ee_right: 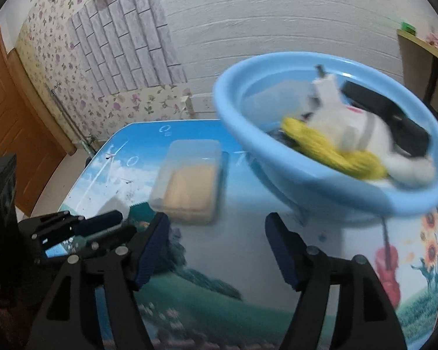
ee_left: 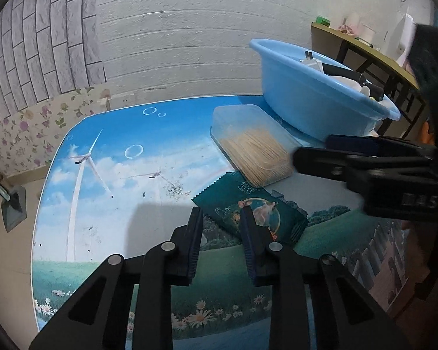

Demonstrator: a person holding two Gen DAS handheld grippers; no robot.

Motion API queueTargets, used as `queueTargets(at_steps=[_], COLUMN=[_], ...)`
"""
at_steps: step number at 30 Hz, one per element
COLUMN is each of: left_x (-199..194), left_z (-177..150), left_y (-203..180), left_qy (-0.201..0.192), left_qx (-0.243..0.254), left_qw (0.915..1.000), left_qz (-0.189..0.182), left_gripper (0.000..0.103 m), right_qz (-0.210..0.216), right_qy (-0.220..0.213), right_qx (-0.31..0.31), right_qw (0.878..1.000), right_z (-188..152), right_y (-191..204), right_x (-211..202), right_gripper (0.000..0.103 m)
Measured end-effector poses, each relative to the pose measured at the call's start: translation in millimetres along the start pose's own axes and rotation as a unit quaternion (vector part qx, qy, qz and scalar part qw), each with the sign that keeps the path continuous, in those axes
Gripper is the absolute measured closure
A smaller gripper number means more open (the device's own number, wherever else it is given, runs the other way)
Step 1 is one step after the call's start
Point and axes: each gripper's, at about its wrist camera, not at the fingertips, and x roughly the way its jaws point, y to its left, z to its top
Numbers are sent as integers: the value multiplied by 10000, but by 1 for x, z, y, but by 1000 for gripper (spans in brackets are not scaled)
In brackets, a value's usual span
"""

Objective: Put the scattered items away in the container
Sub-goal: 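Grasp the green snack packet with the left tool while the right tool grasps the toothpick box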

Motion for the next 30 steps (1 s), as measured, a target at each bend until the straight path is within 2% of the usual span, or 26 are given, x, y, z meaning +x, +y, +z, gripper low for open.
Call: queueTargets(at_steps=[11,12,13,16,22,24,27,30], left_x=[-3,-4,-4,-6,-10,-9,-2,7], left_z=[-2,-2,-2,-2,1,2,0,-3], left_y=[8,8,7,3,-16,-24,-39,-51], left_qy=[-28,-28,-30,-29,-24,5,113,223], left_qx=[-127,-131,-132,-100,49,103,193,288], left_qw=[9999,9999,9999,9999,10000,9999,9996,9988], left_qz=[-84,-82,-84,-81,-20,44,180,341], left_gripper=[73,72,72,68,51,41,34,32], right_qz=[113,108,132,185,65,26,39,5], right_qy=[286,347,375,364,289,292,313,313], right_qx=[-222,-270,-292,-292,-199,-168,-127,-154], right_qw=[9993,9990,9988,9987,9994,9994,9994,9994], right_z=[18,17,16,13,1,-6,-20,-30], right_y=[25,25,25,22,8,2,-9,-12], right_x=[37,39,40,35,19,12,0,-10], right_gripper=[34,36,42,42,42,42,42,42])
